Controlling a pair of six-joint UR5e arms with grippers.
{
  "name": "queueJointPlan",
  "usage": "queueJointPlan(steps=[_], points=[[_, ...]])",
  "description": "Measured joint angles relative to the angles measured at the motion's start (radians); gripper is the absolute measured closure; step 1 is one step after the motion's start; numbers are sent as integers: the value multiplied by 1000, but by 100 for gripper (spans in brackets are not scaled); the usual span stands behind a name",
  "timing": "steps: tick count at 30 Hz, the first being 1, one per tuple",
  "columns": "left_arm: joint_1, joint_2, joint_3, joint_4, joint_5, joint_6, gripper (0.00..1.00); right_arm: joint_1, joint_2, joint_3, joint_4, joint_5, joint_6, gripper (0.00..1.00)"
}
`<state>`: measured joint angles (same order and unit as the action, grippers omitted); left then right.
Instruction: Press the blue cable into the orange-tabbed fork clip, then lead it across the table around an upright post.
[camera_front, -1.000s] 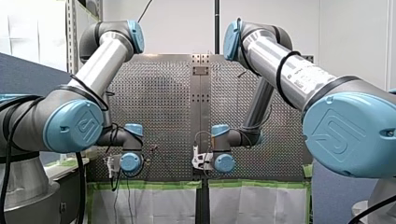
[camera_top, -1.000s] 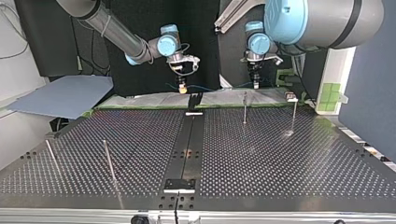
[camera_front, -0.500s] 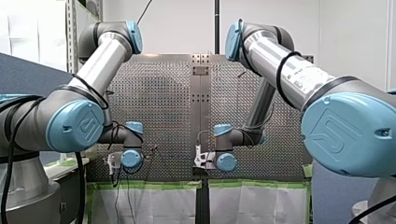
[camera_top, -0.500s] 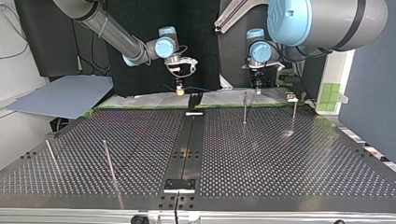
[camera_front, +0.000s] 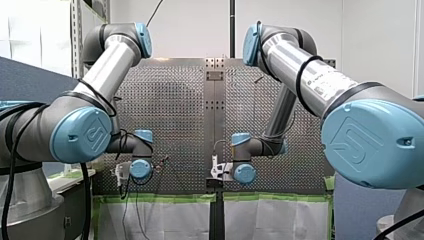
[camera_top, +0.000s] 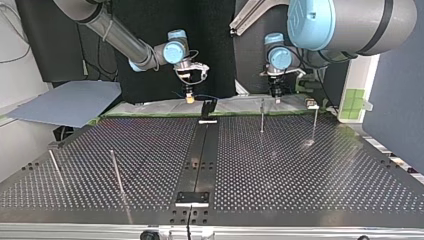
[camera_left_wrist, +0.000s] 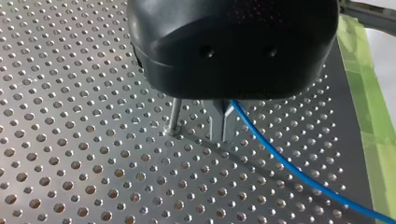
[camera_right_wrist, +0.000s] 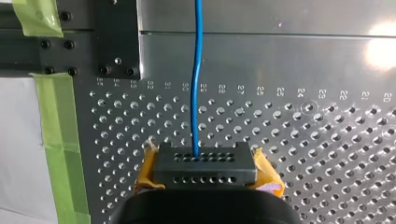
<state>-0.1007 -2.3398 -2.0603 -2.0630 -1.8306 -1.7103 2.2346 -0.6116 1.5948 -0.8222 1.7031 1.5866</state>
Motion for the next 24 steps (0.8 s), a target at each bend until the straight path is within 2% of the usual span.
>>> queueJointPlan(steps=[7,24], points=[[1,0,34,-46,13,3,100,-7,0,0,2,0,-1,100],[10,0,56,-65,29,-1,100,-32,0,0,11,-1,0,100]])
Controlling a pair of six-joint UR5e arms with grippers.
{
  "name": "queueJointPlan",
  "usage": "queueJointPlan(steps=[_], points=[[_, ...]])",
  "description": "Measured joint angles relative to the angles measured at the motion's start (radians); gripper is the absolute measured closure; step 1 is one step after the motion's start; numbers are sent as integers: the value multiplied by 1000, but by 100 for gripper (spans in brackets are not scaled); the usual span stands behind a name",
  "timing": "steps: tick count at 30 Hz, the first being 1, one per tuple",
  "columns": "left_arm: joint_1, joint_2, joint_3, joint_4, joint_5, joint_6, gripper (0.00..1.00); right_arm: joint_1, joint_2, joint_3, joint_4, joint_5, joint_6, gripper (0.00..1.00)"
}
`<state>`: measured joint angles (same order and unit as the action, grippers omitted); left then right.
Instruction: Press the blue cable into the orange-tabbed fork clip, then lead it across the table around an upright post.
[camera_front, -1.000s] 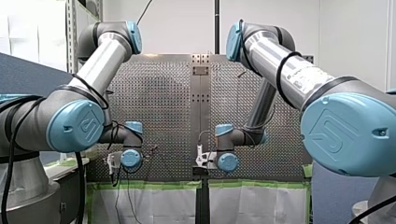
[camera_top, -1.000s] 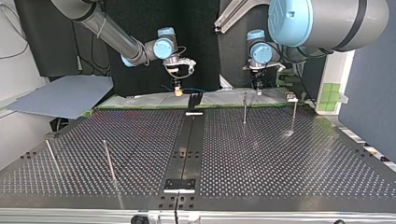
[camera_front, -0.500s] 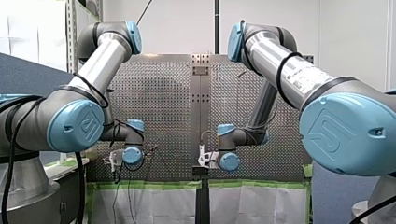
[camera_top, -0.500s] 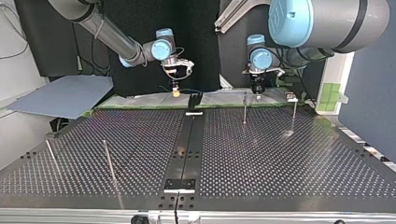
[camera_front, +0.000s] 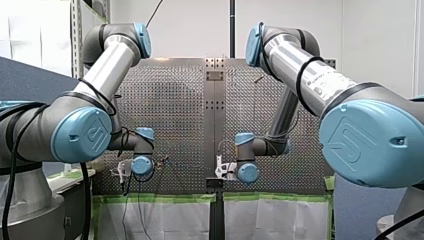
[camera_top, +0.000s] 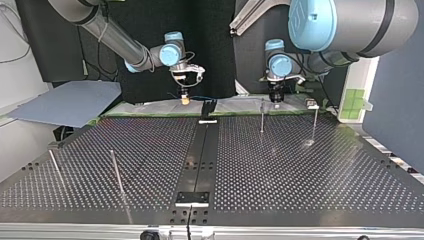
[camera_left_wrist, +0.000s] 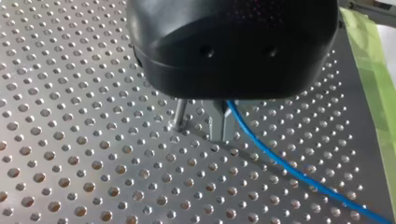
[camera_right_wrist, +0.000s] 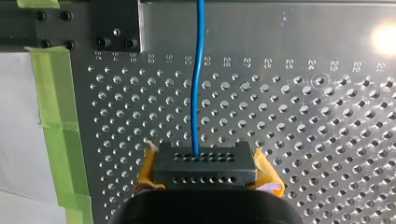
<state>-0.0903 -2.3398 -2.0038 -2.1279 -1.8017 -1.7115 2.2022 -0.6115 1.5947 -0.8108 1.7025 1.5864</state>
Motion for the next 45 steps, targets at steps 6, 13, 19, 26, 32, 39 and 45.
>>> queueJointPlan(steps=[6,13,19,26,32,39,45], points=[[6,0,6,-4,3,-6,100,-11,0,-1,-1,0,0,100],[13,0,10,-4,4,-14,100,-27,0,-9,1,-2,1,100],[15,0,18,-4,11,-22,100,-38,0,-23,11,-3,1,100],[18,0,39,-10,16,-28,100,-44,0,-46,38,-3,-1,100],[24,0,59,-24,20,-34,100,-49,0,-65,49,-3,-1,100],[32,0,68,-30,23,-36,100,-56,0,-77,57,-3,-1,100],[38,0,67,-27,36,-34,78,-62,0,-78,58,-3,-1,100]])
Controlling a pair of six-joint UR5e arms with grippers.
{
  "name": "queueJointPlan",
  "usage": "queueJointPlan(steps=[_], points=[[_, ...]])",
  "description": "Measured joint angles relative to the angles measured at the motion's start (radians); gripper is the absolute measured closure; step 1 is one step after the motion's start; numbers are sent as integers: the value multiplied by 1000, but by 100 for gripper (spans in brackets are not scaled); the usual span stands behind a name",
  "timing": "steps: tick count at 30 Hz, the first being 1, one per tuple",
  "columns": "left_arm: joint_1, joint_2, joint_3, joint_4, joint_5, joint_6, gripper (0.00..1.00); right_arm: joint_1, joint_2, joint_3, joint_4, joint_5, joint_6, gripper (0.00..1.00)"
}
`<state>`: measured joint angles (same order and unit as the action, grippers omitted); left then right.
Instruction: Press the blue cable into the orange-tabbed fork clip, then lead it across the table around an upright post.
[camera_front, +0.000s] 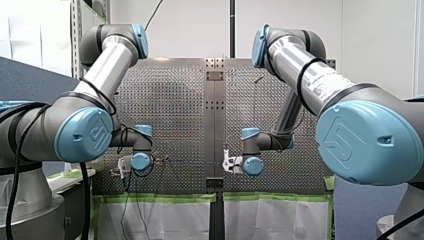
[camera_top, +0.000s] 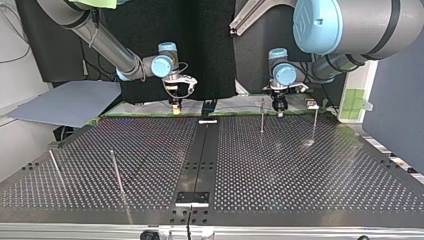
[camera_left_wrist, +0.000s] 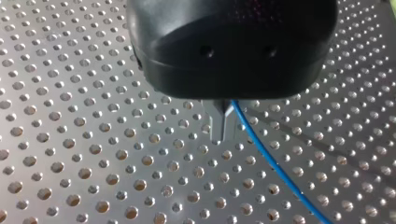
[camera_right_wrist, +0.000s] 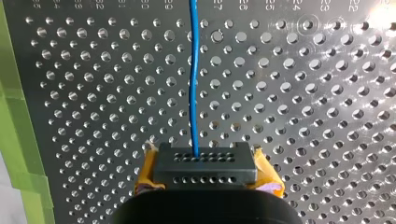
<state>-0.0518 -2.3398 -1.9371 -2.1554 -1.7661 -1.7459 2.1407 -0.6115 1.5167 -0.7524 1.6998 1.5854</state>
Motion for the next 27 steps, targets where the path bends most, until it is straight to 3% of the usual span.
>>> queueJointPlan(steps=[1,2,4,5,7,8,10,18,27], points=[[1,0,0,0,3,0,69,-1,0,0,0,0,0,100],[1,0,0,0,6,1,69,-1,0,0,0,0,0,100],[2,0,-1,-2,9,1,52,-2,0,0,0,0,0,100],[2,0,-1,-4,10,1,52,-2,0,0,0,0,0,100],[4,0,-1,-8,17,0,26,-3,0,0,1,0,0,100],[5,0,-1,-10,23,0,26,-3,0,0,1,0,0,100],[7,0,-1,-18,34,-2,4,-4,0,0,1,0,0,100],[11,0,-2,-69,12,-28,0,-6,0,0,1,0,1,100],[14,0,-22,-97,82,-109,0,-6,0,0,2,0,1,100]])
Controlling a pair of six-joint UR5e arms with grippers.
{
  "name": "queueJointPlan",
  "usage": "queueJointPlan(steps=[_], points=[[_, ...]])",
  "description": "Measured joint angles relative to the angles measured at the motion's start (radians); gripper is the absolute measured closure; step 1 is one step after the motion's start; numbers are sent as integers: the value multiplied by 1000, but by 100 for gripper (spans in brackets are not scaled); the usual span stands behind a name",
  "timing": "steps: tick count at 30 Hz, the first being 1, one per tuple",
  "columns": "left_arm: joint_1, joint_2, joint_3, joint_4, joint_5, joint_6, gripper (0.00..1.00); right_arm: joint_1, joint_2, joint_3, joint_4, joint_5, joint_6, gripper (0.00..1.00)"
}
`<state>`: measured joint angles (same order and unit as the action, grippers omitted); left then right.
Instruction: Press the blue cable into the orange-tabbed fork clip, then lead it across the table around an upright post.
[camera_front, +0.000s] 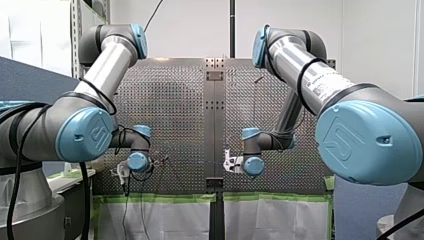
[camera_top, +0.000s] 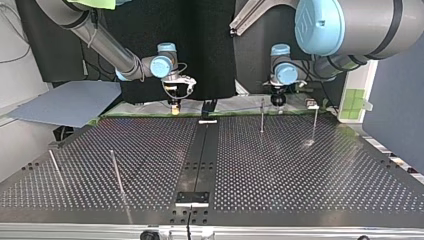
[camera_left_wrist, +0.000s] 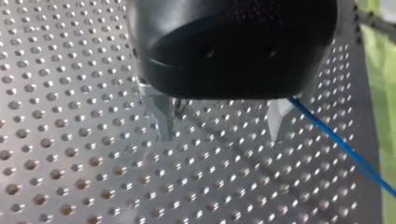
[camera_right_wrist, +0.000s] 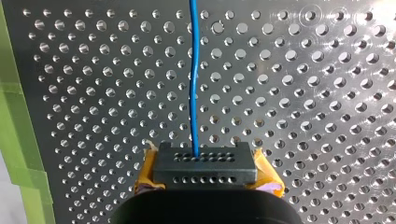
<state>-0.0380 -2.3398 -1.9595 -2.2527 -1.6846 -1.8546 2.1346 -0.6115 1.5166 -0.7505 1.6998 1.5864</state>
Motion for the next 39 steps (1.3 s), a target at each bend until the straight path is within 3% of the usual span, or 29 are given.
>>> queueJointPlan(steps=[6,15,29,39], points=[[4,0,-24,-7,58,-46,0,0,0,0,-1,0,3,100],[10,1,-55,-32,138,-46,0,0,0,0,0,-8,5,100],[15,5,-114,-6,142,-14,0,0,0,0,0,-10,6,100],[7,43,-203,45,137,75,0,0,0,0,5,-11,4,100]])
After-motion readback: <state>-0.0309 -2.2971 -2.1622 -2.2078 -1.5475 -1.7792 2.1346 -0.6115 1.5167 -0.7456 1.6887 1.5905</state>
